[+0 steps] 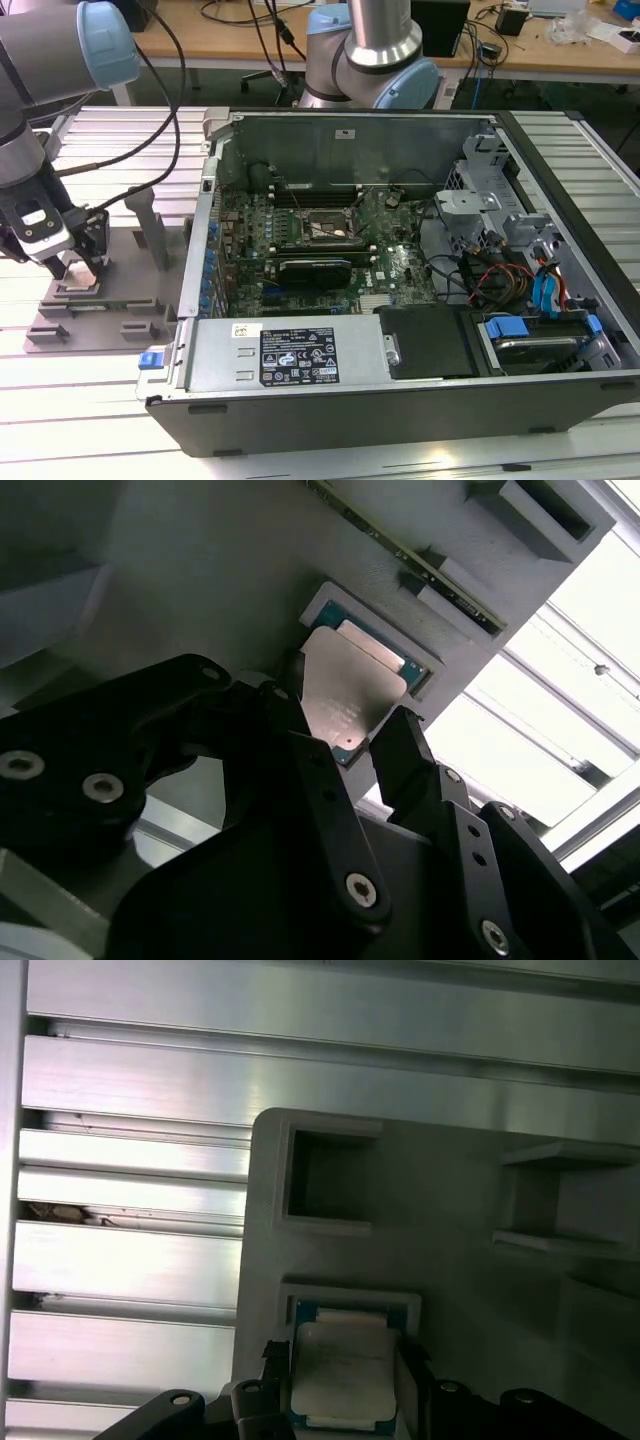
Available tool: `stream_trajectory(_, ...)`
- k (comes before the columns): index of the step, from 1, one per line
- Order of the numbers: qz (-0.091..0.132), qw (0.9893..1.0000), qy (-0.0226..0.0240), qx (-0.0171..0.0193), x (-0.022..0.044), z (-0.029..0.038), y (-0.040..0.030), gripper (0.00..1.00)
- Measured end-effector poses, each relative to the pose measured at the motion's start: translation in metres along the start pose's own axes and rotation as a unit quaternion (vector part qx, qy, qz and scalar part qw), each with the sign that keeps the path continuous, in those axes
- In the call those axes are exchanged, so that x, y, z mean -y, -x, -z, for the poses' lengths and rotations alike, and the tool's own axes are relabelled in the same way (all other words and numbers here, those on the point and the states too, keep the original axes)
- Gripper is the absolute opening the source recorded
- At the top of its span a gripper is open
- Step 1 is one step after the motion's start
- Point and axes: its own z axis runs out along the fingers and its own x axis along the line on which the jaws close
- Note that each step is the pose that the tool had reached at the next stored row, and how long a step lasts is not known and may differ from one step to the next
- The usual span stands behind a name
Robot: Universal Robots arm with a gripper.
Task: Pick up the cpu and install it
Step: 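Pick up the cpu and move it towards the insertion slot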
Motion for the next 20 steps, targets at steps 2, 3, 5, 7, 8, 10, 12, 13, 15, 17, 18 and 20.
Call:
stream_trajectory(2,0.000,1.0000,-0.0001,-0.0001,0.0000,-0.0002,0.0000,0.54)
stream_trajectory(3,0.000,1.0000,0.0000,-0.0001,-0.0001,-0.0003,0.0000,0.54)
stream_trajectory(5,0.000,1.0000,0.0000,0.0000,-0.0001,-0.0004,0.0001,0.54)
stream_trajectory(7,0.000,1.0000,0.0000,0.0000,0.0000,-0.0004,0.0002,0.54)
stream_trajectory(8,0.000,1.0000,0.0000,0.0001,0.0000,-0.0005,0.0003,0.54)
stream_trajectory(10,0.000,1.0000,0.0000,0.0000,0.0000,-0.0004,0.0003,0.55)
stream_trajectory(12,0.000,1.0000,0.0000,0.0000,0.0000,-0.0004,0.0004,0.62)
stream_trajectory(13,0.000,1.0000,0.0000,0.0001,0.0000,-0.0006,0.0006,0.62)
stream_trajectory(15,0.000,1.0000,-0.0001,-0.0001,0.0000,-0.0010,0.0008,0.62)
stream_trajectory(17,0.000,1.0000,-0.0001,0.0000,0.0000,-0.0017,0.0010,0.62)
stream_trajectory(18,0.000,1.0000,-0.0001,0.0000,0.0000,-0.0023,0.0010,0.62)
stream_trajectory(20,0.000,1.0000,0.0000,0.0000,0.0005,-0.0038,0.0009,0.62)
